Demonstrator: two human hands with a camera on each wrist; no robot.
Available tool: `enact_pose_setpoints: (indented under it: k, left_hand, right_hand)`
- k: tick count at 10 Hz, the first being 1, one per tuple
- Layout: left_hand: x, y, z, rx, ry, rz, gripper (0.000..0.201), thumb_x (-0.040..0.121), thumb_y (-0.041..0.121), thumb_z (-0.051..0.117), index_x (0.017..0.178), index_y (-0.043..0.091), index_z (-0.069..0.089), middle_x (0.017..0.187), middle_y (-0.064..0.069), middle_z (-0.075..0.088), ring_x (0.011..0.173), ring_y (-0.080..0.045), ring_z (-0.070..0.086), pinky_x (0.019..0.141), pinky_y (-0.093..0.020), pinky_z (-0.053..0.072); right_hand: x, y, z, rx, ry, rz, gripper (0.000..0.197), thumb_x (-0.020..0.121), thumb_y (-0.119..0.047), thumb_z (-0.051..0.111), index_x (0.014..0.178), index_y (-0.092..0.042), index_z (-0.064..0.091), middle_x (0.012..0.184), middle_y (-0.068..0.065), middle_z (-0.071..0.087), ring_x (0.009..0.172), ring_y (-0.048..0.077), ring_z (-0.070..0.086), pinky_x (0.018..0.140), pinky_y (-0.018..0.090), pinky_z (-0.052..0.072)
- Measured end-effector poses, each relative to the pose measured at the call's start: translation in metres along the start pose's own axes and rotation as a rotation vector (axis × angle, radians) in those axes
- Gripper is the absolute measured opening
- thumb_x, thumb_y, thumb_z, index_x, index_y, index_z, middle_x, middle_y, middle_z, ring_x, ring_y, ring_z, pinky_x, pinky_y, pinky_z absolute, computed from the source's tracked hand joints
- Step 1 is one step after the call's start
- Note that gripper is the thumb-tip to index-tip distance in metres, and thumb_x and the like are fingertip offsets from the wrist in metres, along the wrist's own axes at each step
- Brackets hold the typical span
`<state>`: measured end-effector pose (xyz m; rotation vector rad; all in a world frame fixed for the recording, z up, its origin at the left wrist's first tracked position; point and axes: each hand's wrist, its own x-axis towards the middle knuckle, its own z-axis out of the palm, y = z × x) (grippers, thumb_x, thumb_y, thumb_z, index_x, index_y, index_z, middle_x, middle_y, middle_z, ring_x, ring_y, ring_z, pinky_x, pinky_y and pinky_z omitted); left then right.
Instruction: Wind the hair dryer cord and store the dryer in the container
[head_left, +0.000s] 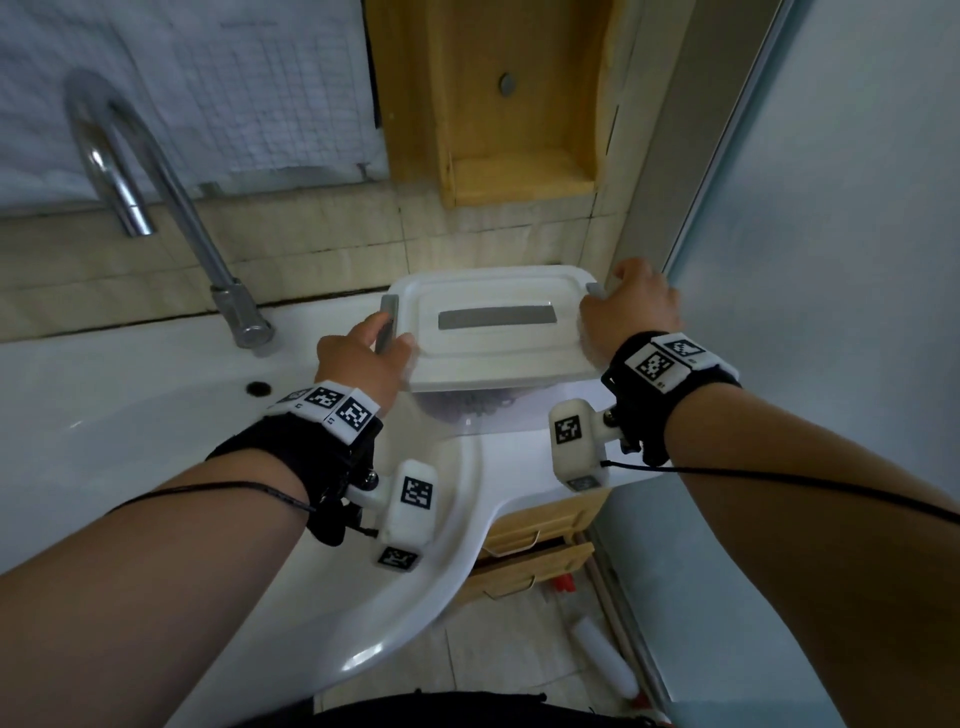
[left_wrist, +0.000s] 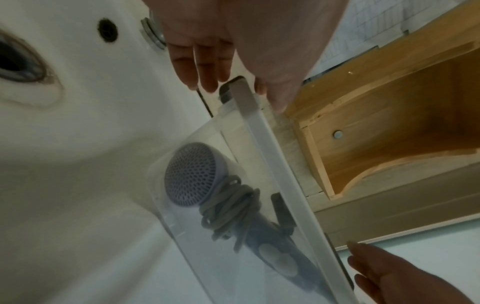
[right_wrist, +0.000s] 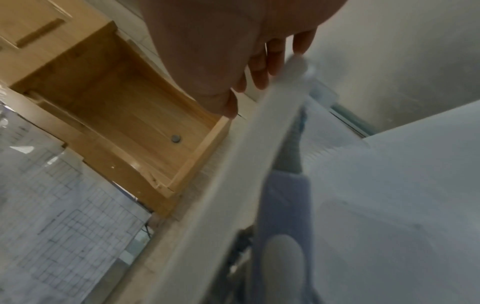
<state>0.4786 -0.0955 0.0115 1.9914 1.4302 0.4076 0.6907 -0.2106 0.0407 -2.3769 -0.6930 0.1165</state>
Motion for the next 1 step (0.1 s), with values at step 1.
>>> enact_pose_setpoints:
  k: [1]
  left_hand:
    - [-0.0029, 0.0075, -0.0122, -0.062, 0.045, -0.027, 0.056, 0.089, 0.053, 0.036, 0.14, 0.03, 0.038, 0.14, -0.02, 0.037, 0.118, -0.036, 0.049, 0.1, -0.036, 0.039]
  right_hand:
    - [0.0025, -0.0109, -0.0127, 0.056, -0.001, -0.014, 0.049, 0.081, -0.026, 0.05, 0.129, -0.018, 0.045, 0.134, 0.008, 0.049, 0.124, 0.031, 0.041, 0.104, 0.044, 0.036]
